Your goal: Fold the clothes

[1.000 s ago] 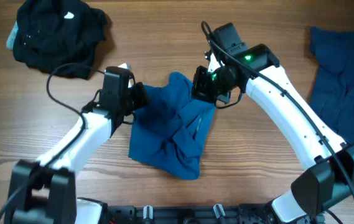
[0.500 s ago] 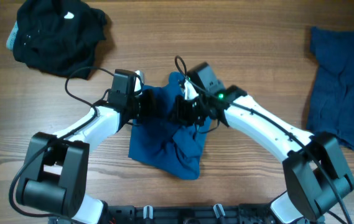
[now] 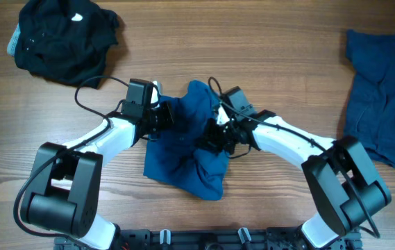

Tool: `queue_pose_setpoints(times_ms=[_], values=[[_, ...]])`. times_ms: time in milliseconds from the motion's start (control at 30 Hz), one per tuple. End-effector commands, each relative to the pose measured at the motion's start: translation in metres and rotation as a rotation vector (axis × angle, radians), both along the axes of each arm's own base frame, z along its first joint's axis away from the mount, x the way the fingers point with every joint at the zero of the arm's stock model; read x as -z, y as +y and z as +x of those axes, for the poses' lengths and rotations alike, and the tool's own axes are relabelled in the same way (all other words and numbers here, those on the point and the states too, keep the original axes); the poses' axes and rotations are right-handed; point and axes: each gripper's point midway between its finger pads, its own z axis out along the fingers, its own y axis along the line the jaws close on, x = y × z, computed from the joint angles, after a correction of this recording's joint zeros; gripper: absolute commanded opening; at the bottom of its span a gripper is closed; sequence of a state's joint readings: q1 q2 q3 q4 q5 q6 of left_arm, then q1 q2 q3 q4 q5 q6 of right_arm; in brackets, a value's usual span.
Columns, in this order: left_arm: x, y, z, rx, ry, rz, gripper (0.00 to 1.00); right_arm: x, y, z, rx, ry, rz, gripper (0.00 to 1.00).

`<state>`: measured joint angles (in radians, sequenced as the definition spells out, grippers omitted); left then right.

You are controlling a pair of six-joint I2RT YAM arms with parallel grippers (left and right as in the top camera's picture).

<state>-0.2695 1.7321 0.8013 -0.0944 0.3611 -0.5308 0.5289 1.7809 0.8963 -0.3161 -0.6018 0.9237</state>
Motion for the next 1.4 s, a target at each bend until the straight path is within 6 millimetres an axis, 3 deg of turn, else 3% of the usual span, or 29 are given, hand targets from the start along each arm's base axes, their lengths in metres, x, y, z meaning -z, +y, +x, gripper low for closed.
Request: queue_pose_setpoints(times_ms=[0, 233, 333, 400, 533, 667, 733, 800, 900, 1000, 1133, 1200, 1367], values=[[0.014, 0.033, 0.003, -0.041, 0.011, 0.104, 0.1, 0.026, -0.037, 0.003, 0.055, 0.031, -0.149, 0.04], [0.014, 0.08, 0.017, -0.165, 0.014, 0.108, 0.1, 0.027, -0.041, 0.005, 0.038, 0.015, -0.152, 0.04], [0.011, 0.09, 0.019, -0.187, 0.008, 0.109, 0.09, 0.028, -0.043, 0.005, 0.019, -0.001, -0.163, 0.05], [0.001, 0.094, 0.02, -0.199, -0.012, 0.106, 0.09, 0.029, -0.046, 0.005, -0.001, -0.023, -0.183, 0.04], [-0.039, 0.098, 0.027, -0.217, -0.106, 0.092, 0.15, 0.029, -0.049, 0.007, -0.004, -0.027, -0.206, 0.04], [-0.08, 0.099, 0.016, -0.22, -0.165, 0.084, 0.29, 0.005, -0.049, 0.018, -0.017, -0.07, -0.226, 0.04], [-0.089, 0.099, 0.005, -0.22, -0.154, 0.086, 0.4, -0.016, -0.053, 0.025, -0.004, -0.103, -0.26, 0.04], [-0.09, 0.099, -0.013, -0.216, -0.102, 0.09, 0.45, -0.042, -0.054, 0.03, -0.021, -0.156, -0.261, 0.05], [-0.084, 0.076, -0.048, -0.137, 0.044, -0.018, 0.4, -0.084, -0.041, 0.026, -0.072, -0.229, -0.157, 0.1], [-0.085, 0.048, -0.072, -0.039, 0.132, -0.134, 0.31, -0.101, -0.032, 0.017, -0.097, -0.227, -0.076, 0.11], [-0.079, 0.022, -0.105, 0.078, 0.231, -0.137, 0.3, -0.086, -0.032, 0.001, -0.124, -0.154, -0.06, 0.12], [-0.073, 0.01, -0.121, 0.13, 0.278, -0.126, 0.22, -0.079, -0.026, -0.007, -0.152, -0.128, -0.012, 0.11], [-0.061, -0.01, -0.146, 0.207, 0.326, -0.11, 0.17, -0.062, -0.019, -0.027, -0.174, -0.07, 0.073, 0.08]])
